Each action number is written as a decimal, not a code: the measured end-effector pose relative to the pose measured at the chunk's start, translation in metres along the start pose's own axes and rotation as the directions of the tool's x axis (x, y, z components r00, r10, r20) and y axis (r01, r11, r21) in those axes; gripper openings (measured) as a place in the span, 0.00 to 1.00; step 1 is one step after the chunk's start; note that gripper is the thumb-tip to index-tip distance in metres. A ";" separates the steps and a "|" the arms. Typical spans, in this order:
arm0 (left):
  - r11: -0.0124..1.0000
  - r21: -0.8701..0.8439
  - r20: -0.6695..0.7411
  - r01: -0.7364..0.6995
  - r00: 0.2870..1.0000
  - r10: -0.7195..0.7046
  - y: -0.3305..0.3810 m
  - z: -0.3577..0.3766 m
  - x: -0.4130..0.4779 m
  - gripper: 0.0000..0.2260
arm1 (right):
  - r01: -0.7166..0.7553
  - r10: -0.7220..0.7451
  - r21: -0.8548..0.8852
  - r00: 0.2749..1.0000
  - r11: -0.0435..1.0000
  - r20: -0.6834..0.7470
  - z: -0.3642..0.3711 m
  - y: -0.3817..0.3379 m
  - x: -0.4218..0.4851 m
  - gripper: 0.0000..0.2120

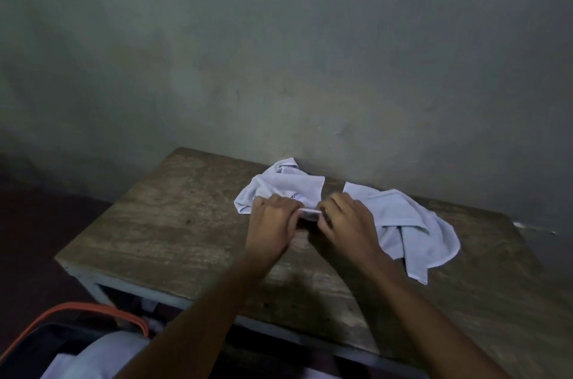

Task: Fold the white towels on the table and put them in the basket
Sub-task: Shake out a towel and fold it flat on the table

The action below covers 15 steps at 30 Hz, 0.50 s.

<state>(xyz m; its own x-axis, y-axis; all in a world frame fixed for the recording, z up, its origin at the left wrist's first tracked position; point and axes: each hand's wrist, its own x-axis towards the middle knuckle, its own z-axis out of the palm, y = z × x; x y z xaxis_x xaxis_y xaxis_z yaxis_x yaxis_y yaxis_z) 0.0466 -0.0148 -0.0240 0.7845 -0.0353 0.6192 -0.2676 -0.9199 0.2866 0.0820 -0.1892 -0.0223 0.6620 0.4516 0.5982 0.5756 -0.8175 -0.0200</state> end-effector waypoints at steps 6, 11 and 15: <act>0.980 -0.094 -0.101 -0.175 0.981 0.166 0.014 -0.101 0.084 0.10 | -0.183 0.174 0.311 0.983 0.933 0.056 -0.111 -0.013 0.085 0.04; 0.953 -0.232 -0.113 -0.196 0.978 0.174 0.033 -0.187 0.140 0.09 | -0.186 0.127 0.416 0.978 0.890 0.166 -0.201 -0.012 0.142 0.06; 0.945 -0.264 -0.121 -0.191 0.979 0.164 0.048 -0.236 0.161 0.07 | -0.131 0.066 0.379 0.982 0.916 0.178 -0.253 -0.015 0.156 0.06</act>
<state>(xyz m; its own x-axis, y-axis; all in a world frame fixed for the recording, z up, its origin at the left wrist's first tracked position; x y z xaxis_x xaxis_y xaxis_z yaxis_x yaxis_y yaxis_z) 0.0284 0.0270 0.2621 0.6564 -0.1377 0.7418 -0.5503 -0.7599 0.3459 0.0557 -0.1968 0.2738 0.7738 0.4529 0.4429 0.6227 -0.6722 -0.4005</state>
